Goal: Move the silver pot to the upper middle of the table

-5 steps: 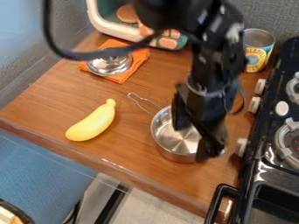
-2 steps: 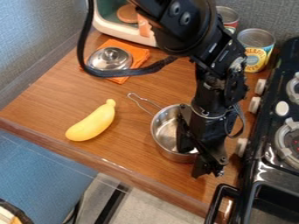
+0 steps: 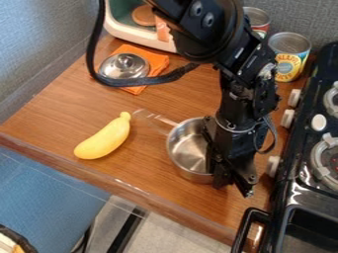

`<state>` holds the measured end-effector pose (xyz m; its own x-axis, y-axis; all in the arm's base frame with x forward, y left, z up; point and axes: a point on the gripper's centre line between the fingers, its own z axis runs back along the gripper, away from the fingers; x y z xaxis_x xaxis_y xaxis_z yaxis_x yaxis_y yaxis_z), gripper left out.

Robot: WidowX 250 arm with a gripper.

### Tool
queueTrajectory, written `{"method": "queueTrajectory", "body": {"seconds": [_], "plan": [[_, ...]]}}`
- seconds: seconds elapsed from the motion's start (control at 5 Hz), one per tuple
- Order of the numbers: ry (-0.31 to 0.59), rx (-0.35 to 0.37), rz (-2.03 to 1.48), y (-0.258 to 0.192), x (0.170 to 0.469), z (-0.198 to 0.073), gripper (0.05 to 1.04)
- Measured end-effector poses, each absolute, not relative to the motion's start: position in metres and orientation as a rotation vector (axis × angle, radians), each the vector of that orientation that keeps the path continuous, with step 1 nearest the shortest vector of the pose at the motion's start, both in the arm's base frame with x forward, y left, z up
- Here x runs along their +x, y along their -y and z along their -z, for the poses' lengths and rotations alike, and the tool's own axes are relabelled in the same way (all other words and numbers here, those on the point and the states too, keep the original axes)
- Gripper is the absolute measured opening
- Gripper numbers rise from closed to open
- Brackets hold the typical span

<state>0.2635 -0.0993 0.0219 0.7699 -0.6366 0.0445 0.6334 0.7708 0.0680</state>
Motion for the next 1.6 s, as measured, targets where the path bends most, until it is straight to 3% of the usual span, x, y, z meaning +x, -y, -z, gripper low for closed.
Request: {"method": "queueTrajectory", "body": {"seconds": [0.2,0.6,0.8,1.2,1.6], "plan": [[0.079,0.059,0.687,0.091,0.268,-0.024,0.084],[0.316,-0.001,0.905,0.085,0.323,-0.087,0.077],[0.390,0.026,0.976,0.090,0.357,-0.115,0.077],[0.295,0.050,0.903,0.063,0.393,-0.076,0.073],[0.187,0.097,0.874,0.053,0.387,-0.045,0.073]]}}
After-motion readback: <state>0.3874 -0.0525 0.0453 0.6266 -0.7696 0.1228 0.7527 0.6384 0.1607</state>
